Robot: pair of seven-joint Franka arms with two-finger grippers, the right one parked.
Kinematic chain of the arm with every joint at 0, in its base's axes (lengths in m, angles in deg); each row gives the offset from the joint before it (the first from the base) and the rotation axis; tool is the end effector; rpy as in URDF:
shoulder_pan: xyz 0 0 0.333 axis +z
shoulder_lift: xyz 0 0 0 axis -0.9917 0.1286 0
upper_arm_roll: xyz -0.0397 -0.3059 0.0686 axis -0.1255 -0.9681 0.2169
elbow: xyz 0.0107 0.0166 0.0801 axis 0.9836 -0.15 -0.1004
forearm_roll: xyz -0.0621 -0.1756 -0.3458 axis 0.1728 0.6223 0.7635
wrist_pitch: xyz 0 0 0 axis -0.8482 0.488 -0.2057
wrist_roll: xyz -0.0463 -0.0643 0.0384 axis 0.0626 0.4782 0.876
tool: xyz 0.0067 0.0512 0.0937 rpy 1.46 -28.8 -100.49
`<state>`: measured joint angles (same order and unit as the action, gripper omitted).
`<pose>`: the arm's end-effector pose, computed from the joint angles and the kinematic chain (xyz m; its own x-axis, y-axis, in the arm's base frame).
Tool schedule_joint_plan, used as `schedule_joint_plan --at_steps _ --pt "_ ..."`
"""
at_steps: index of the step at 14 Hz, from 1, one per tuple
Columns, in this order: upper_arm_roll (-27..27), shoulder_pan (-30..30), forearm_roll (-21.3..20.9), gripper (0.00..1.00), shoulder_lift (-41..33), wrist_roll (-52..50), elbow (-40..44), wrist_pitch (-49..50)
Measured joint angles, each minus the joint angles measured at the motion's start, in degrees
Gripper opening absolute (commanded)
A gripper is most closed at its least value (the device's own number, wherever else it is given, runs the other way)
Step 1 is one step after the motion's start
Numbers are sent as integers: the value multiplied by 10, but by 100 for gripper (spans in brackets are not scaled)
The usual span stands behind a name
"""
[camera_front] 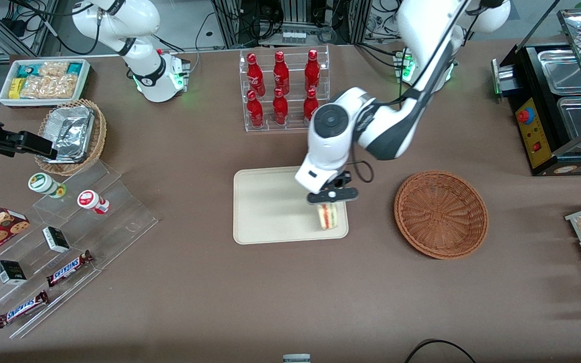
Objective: Place sandwich from basket to tray
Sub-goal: 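Lift the sandwich and carry it over the cream tray, then lower the sandwich onto the tray and open the left gripper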
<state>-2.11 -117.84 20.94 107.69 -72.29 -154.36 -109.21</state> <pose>0.5128 -0.4579 0.3270 0.9973 0.0710 0.0202 0.0714 -0.9973 -0.0191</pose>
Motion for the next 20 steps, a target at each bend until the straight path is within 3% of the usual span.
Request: schedule_joint_plan --at_steps 6,11,12,14,15,20 --pt "1 -48 -1 0 87 -14 57 -51" --pt "2 -72 -2 0 109 -16 59 -63" --pt "2 -75 -2 5 111 -16 59 -63" --pt "2 -77 -2 85 113 -17 59 -63" --pt "3 -78 -2 98 113 -22 59 -63" --pt "7 -77 -2 99 109 -45 71 -53"
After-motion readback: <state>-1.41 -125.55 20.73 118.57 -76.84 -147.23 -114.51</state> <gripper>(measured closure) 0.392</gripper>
